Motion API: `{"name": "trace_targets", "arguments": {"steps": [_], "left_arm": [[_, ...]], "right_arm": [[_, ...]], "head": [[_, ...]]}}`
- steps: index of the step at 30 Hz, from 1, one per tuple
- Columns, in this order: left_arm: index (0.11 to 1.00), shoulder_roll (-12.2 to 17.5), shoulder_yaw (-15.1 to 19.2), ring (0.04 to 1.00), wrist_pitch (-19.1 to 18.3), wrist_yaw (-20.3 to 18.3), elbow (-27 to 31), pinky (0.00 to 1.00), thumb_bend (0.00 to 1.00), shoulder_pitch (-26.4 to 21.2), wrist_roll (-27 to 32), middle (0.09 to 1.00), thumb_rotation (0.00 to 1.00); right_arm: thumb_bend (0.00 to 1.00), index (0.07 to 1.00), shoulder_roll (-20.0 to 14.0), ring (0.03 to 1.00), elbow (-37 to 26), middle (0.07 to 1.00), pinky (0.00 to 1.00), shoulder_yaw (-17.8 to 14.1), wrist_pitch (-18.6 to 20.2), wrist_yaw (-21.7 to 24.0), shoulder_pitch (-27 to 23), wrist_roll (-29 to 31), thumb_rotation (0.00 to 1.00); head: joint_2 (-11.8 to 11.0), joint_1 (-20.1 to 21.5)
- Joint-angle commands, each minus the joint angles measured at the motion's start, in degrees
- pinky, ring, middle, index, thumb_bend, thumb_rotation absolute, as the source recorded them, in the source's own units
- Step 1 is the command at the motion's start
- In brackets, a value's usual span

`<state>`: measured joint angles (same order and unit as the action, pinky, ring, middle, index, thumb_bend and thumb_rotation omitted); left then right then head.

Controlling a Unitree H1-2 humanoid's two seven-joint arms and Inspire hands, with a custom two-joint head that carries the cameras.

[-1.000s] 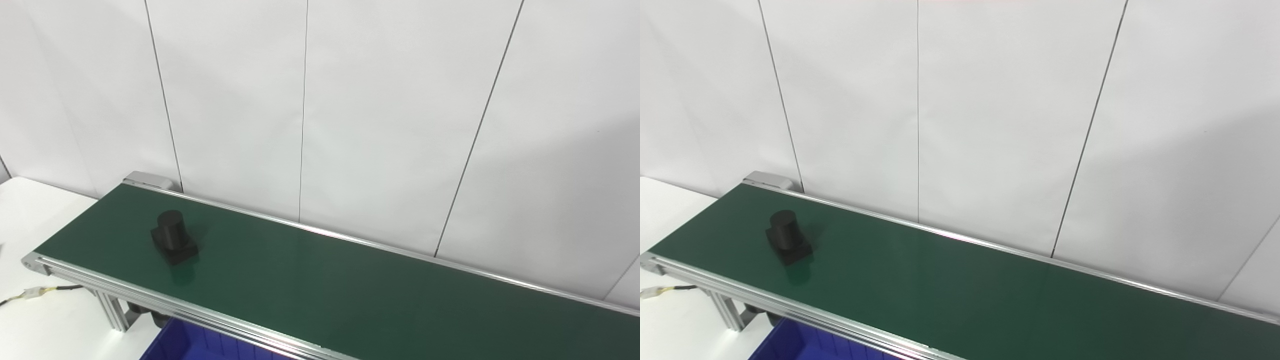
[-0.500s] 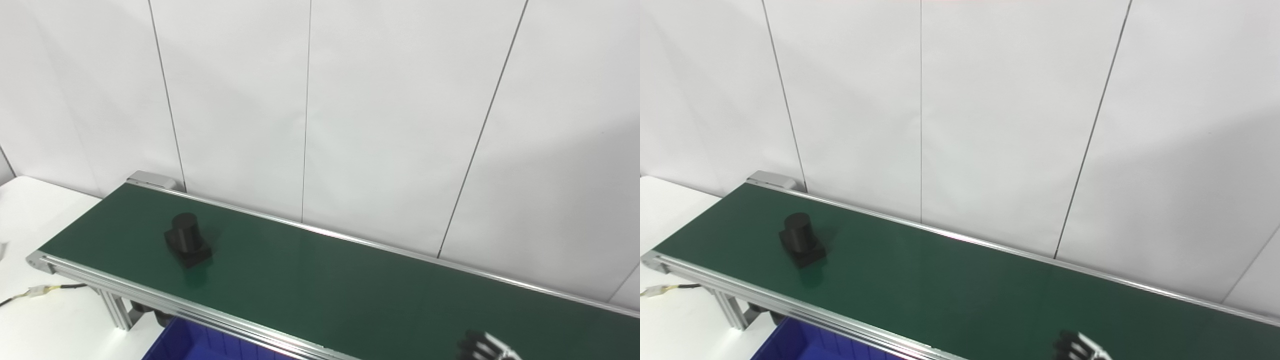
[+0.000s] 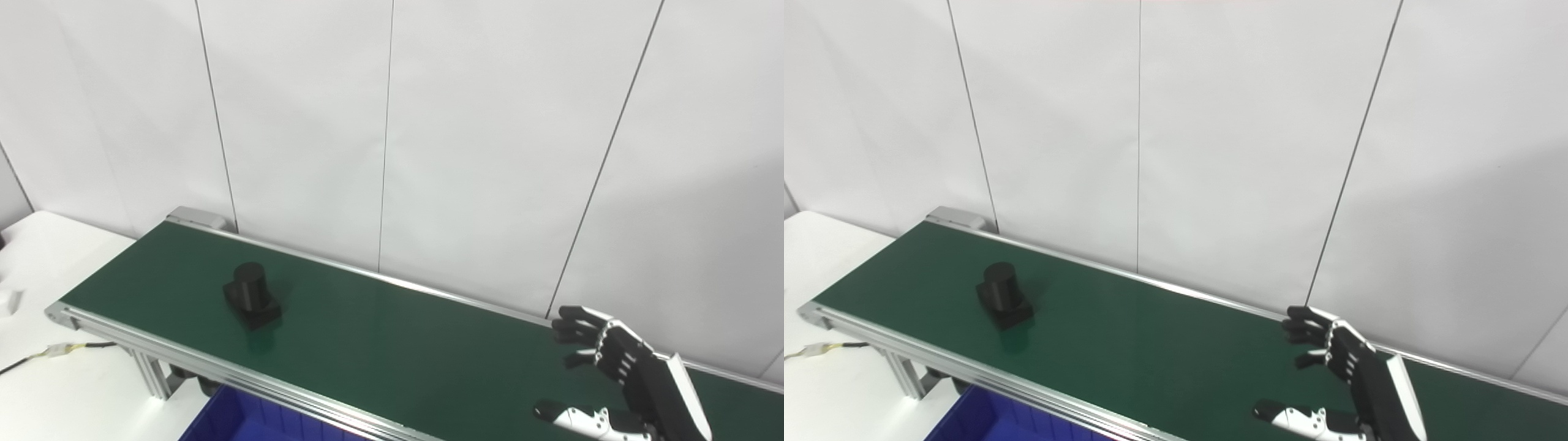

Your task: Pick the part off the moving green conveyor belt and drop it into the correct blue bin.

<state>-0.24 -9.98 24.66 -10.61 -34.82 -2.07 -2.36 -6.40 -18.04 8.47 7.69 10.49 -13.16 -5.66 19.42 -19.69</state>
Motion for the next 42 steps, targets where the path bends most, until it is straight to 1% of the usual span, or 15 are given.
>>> {"name": "trace_targets", "arguments": {"steps": [1, 2, 5, 9, 11, 13, 15, 17, 20, 22, 26, 31, 36, 40, 42], "left_arm": [[0.789, -0.58, -0.47, 0.745, 2.20, 1.08, 0.70, 0.67, 1.00, -1.87, -1.03, 0.791, 0.29], [0.790, -0.58, -0.57, 0.746, 2.19, 1.33, 0.75, 0.68, 1.00, -1.88, -1.31, 0.792, 0.29], [0.791, -0.56, -0.78, 0.747, 2.20, 1.74, 0.76, 0.68, 1.00, -1.95, -1.57, 0.794, 0.28], [0.791, -0.49, -0.86, 0.750, 2.22, 1.78, 0.51, 0.68, 1.00, -2.08, -1.29, 0.798, 0.27], [0.792, -0.47, -0.76, 0.752, 2.19, 1.49, 0.49, 0.68, 1.00, -2.09, -0.94, 0.800, 0.26], [0.794, -0.47, -0.64, 0.758, 2.21, 1.23, 0.41, 0.69, 1.00, -2.12, -0.56, 0.802, 0.28], [0.792, -0.48, -0.53, 0.759, 2.23, 1.11, 0.31, 0.69, 1.00, -2.19, -0.30, 0.802, 0.27], [0.789, -0.48, -0.46, 0.752, 2.24, 1.16, 0.26, 0.68, 1.00, -2.24, -0.26, 0.798, 0.28], [0.788, -0.32, -0.60, 0.747, 2.24, 1.74, 0.09, 0.68, 1.00, -2.40, -1.01, 0.795, 0.31], [0.787, -0.34, -0.56, 0.746, 2.24, 1.72, -0.04, 0.68, 1.00, -2.46, -0.94, 0.794, 0.32], [0.787, -0.33, -0.60, 0.747, 2.23, 1.76, 0.40, 0.68, 1.00, -2.23, -0.99, 0.798, 0.30], [0.799, -0.27, -0.74, 0.752, 2.22, 1.64, 0.87, 0.68, 1.00, -1.89, -0.96, 0.803, 0.31], [0.803, -0.34, -0.77, 0.750, 2.16, 1.79, 1.38, 0.68, 1.00, -1.49, -1.11, 0.804, 0.30], [0.804, -0.44, -0.89, 0.742, 2.18, 1.77, 1.72, 0.66, 1.00, -1.26, -1.08, 0.803, 0.29], [0.803, -0.48, -0.95, 0.744, 2.17, 1.77, 1.72, 0.66, 1.00, -1.20, -1.15, 0.801, 0.29]], "right_arm": [[0.84, 0.731, 0.98, 0.703, 0.40, 0.717, 0.55, 0.44, -0.01, -0.34, -3.33, -0.63, 0.09], [0.84, 0.732, 1.22, 0.705, 1.06, 0.719, 0.56, 0.62, -0.16, -0.42, -3.83, -0.98, 0.08], [0.76, 0.762, 1.70, 0.733, 2.58, 0.742, 0.61, 0.98, -0.68, -0.44, -4.66, -1.35, 0.04], [0.73, 0.769, 1.99, 0.749, 4.98, 0.755, 0.65, 1.56, -1.88, -0.32, -5.56, -1.78, 0.02], [0.71, 0.782, 2.14, 0.771, 7.29, 0.770, 0.69, 1.94, -3.35, -0.21, -6.15, -1.85, 0.02], [0.70, 0.795, 2.33, 0.791, 9.41, 0.785, 0.73, 2.29, -4.36, -0.20, -6.83, -2.00, 0.04], [0.69, 0.803, 2.57, 0.802, 11.53, 0.793, 0.74, 2.70, -4.86, -0.34, -7.59, -2.33, 0.07], [0.69, 0.821, 2.98, 0.824, 13.81, 0.813, 0.78, 3.12, -5.07, -0.27, -8.42, -2.32, 0.11], [0.70, 0.831, 3.94, 0.832, 18.63, 0.824, 0.79, 4.03, -6.36, -0.22, -10.06, -2.53, 0.14], [0.70, 0.837, 4.25, 0.831, 21.30, 0.834, 0.78, 4.65, -7.46, -0.30, -10.91, -2.94, 0.19], [0.72, 0.834, 5.34, 0.832, 28.43, 0.839, 0.78, 6.17, -10.35, -0.51, -13.05, -3.91, 0.19], [0.75, 0.823, 6.84, 0.826, 35.69, 0.833, 0.77, 7.53, -12.20, -1.59, -15.86, -6.19, 0.22], [0.76, 0.819, 8.18, 0.825, 39.88, 0.832, 0.77, 8.33, -12.51, -2.47, -18.71, -7.95, 0.25], [0.75, 0.814, 9.09, 0.828, 42.58, 0.835, 0.77, 8.44, -13.72, -2.94, -20.49, -8.09, 0.22], [0.74, 0.815, 9.53, 0.828, 44.05, 0.836, 0.78, 8.47, -14.44, -3.06, -21.41, -8.09, 0.22]], "head": [[0.08, -0.18], [0.08, -0.23], [0.10, -0.28], [0.19, -0.09], [0.23, 0.02], [0.31, 0.14], [0.31, 0.31], [0.28, 0.44], [0.31, 0.46], [0.31, 0.46], [0.30, 0.41], [0.39, 0.40], [0.67, 0.42], [0.90, 0.29], [0.91, 0.21]]}}
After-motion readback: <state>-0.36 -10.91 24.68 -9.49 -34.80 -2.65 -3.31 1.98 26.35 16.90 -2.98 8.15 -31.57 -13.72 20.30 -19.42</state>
